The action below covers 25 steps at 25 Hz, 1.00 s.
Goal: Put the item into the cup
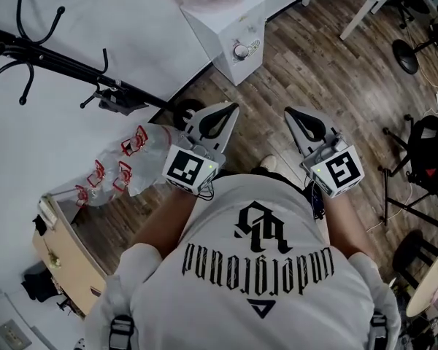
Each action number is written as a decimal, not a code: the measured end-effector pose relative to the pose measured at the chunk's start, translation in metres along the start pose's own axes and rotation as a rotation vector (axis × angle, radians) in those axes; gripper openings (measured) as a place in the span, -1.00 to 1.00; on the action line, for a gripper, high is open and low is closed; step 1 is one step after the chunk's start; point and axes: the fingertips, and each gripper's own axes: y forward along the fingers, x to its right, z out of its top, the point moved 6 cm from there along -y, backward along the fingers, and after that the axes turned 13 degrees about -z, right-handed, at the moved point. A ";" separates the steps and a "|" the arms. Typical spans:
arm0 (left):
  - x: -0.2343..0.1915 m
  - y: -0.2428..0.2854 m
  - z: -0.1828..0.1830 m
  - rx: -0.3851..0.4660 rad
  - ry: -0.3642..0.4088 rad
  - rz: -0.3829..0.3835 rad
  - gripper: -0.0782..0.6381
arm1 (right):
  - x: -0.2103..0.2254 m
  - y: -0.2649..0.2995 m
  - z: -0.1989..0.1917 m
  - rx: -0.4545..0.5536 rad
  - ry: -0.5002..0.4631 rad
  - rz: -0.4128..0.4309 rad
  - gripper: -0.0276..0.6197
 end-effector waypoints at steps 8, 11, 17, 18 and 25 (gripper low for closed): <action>0.014 -0.073 0.003 -0.016 0.007 -0.055 -0.76 | -0.072 -0.009 0.008 0.015 0.019 -0.062 -0.90; 0.015 -0.117 -0.001 -0.020 -0.010 -0.070 -0.76 | -0.113 -0.013 0.011 0.017 0.017 -0.091 -0.90; 0.021 -0.205 -0.002 -0.013 -0.012 -0.101 -0.76 | -0.198 -0.026 0.016 0.042 0.022 -0.164 -0.90; 0.022 -0.217 -0.002 -0.010 -0.010 -0.104 -0.76 | -0.211 -0.028 0.016 0.034 0.022 -0.172 -0.90; 0.028 -0.277 -0.006 0.028 0.009 -0.119 -0.76 | -0.273 -0.045 0.021 0.057 -0.015 -0.223 -0.90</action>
